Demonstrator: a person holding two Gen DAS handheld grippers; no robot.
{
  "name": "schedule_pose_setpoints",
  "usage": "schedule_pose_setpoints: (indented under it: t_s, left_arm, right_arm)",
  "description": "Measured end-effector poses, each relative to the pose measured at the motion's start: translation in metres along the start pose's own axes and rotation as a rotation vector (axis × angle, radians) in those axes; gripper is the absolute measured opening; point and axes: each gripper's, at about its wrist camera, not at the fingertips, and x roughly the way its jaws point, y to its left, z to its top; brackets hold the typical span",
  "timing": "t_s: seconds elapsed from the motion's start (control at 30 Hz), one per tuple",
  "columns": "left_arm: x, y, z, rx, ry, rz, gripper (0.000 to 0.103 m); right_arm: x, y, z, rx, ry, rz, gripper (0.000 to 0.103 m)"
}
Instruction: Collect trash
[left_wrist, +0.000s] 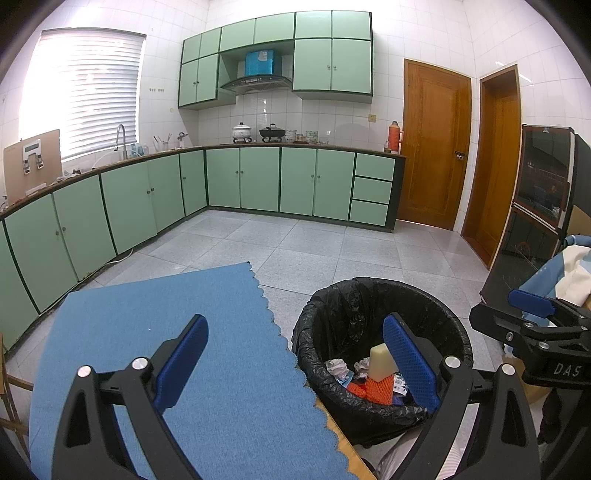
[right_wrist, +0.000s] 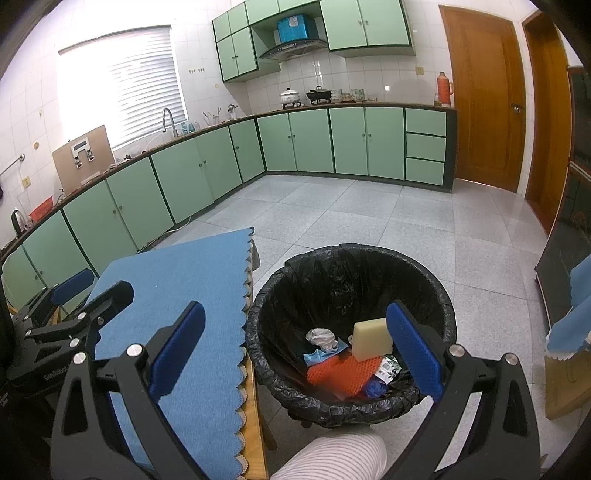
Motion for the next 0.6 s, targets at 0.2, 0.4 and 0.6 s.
schedule_pose_setpoints:
  t_s: [0.2,0.4,0.6]
  left_arm:
    - [0.0002,-0.0001,0.0004,0.001,0.001,-0.001,0.094]
    - [0.0,0.0003,0.0003,0.001,0.0,-0.001,0.094]
    - [0.0001,-0.0004,0.0006,0.002,0.001,0.0,0.094]
  right_arm:
    - [0.0,-0.0007,0.0,0.001,0.0,0.0,0.096]
    - [-0.0004,-0.002,0.0,0.001,0.0,0.001,0.096]
    - [0.0012,-0.001,-0.0001,0.002,0.001,0.002,0.096]
